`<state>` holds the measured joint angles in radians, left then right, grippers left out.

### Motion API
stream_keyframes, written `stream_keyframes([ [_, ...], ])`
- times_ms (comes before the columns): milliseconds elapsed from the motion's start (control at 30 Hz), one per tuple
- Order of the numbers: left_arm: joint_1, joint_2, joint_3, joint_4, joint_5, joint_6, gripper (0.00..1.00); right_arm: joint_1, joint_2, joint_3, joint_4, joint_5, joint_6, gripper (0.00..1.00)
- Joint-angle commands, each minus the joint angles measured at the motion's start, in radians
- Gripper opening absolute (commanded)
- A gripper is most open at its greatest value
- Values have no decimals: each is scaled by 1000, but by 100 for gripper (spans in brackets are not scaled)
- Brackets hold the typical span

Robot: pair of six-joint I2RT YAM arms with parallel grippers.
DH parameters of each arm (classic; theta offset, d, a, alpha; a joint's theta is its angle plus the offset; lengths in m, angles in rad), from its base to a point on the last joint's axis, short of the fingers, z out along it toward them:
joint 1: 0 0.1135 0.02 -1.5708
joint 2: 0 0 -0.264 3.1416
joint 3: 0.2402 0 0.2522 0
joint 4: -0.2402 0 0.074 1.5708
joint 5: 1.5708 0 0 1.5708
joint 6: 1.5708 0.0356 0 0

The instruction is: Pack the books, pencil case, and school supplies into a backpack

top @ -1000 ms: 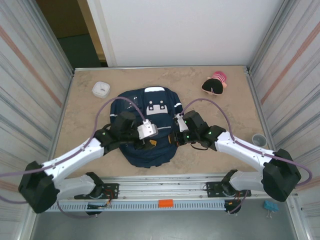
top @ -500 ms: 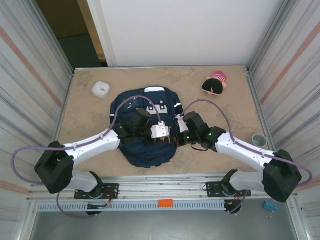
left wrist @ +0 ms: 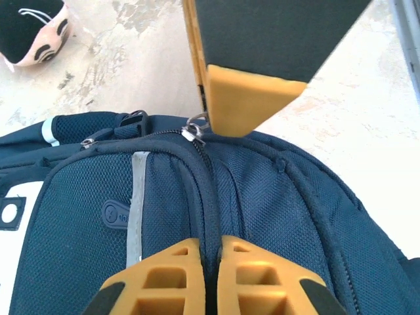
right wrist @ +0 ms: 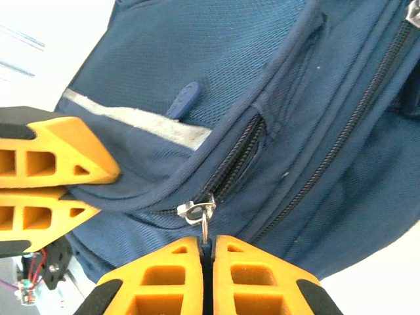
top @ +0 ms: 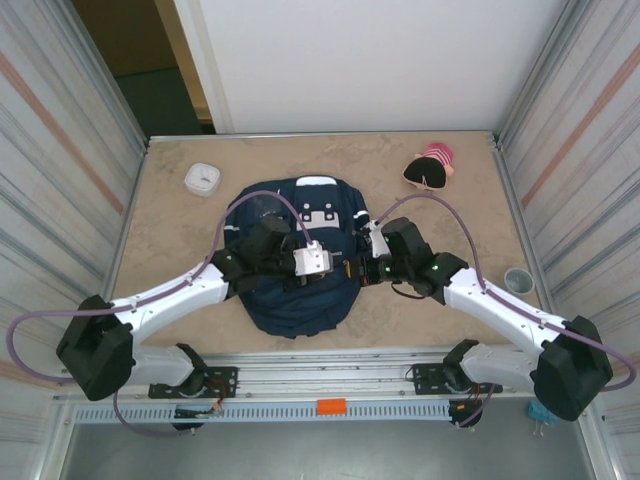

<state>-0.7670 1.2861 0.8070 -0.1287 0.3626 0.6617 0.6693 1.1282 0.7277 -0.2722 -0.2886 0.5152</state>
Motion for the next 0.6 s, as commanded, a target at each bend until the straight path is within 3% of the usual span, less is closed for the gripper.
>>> stream_keyframes([
  [0,9,-26,-18,-53,26,42,0,-59,28,25,-112,164,-5,0],
  [267,-29,-10,-1,-115,78,78,0,-198,135,60,-25,146,-6,0],
  [467,-46,-24,-22,-84,121,67,0,-236,254,102,36,94,-19,0],
  [567,-49,-33,-31,-73,97,33,9,-236,237,114,27,70,-28,2],
])
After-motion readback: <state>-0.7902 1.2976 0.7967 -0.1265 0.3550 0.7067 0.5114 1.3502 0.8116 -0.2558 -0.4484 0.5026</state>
